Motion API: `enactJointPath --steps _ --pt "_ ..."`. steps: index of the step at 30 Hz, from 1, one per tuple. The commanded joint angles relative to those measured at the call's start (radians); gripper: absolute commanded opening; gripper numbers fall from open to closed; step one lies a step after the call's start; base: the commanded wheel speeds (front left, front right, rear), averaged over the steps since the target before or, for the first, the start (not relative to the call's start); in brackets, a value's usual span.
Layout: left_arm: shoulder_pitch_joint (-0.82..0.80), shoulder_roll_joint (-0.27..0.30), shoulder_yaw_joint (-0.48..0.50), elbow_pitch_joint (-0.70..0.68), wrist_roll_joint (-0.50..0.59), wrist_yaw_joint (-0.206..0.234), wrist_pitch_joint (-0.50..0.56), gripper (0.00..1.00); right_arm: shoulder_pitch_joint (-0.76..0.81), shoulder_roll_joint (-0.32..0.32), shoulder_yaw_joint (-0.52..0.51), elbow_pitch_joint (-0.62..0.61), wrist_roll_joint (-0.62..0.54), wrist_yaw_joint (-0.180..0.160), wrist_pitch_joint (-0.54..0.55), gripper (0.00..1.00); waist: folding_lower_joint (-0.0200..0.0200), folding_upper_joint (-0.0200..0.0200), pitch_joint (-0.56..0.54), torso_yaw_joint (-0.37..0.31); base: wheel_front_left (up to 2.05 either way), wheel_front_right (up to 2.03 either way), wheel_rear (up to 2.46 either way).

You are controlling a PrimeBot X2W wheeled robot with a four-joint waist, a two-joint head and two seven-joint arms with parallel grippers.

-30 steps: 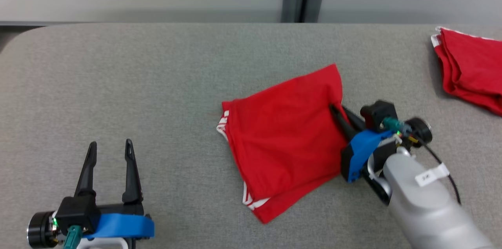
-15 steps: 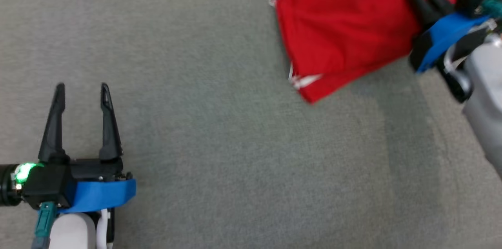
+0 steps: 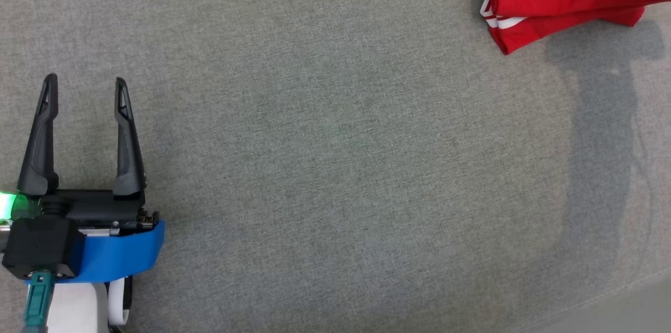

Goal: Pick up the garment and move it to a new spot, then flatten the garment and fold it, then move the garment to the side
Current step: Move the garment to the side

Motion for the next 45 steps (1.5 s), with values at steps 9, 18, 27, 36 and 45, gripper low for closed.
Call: enactJointPath --steps 9,18,27,36,45 --pt "-0.018 0.016 -0.021 0.003 -0.008 0.017 -0.002 1.00 -0.100 0.015 0.002 0.211 -0.057 0.000 -0.010 1.00 -0.0002 -0.0003 0.002 0.036 0.00 0.00 0.00" --pt "0.002 -0.004 -0.031 0.051 -0.042 0.036 -0.002 1.00 -0.089 0.035 -0.057 0.212 -0.158 0.000 -0.069 1.00 -0.0002 -0.0003 -0.083 0.076 0.00 0.00 0.00" --pt "0.098 -0.036 -0.006 0.117 -0.083 0.050 -0.002 1.00 0.218 0.160 -0.231 -0.160 -0.226 0.000 -0.069 1.00 -0.0002 -0.0003 -0.248 0.147 0.00 0.00 0.00" --pt "0.194 -0.067 0.030 0.190 -0.118 0.039 -0.002 1.00 0.587 0.334 -0.329 -0.387 -0.243 0.000 -0.068 1.00 -0.0002 -0.0003 -0.387 0.228 0.00 0.00 0.00" --pt "0.266 -0.098 0.056 0.263 -0.131 0.017 -0.002 1.00 0.941 0.447 -0.435 -0.531 -0.255 0.000 -0.068 1.00 -0.0002 -0.0003 -0.519 0.292 0.00 0.00 0.00"
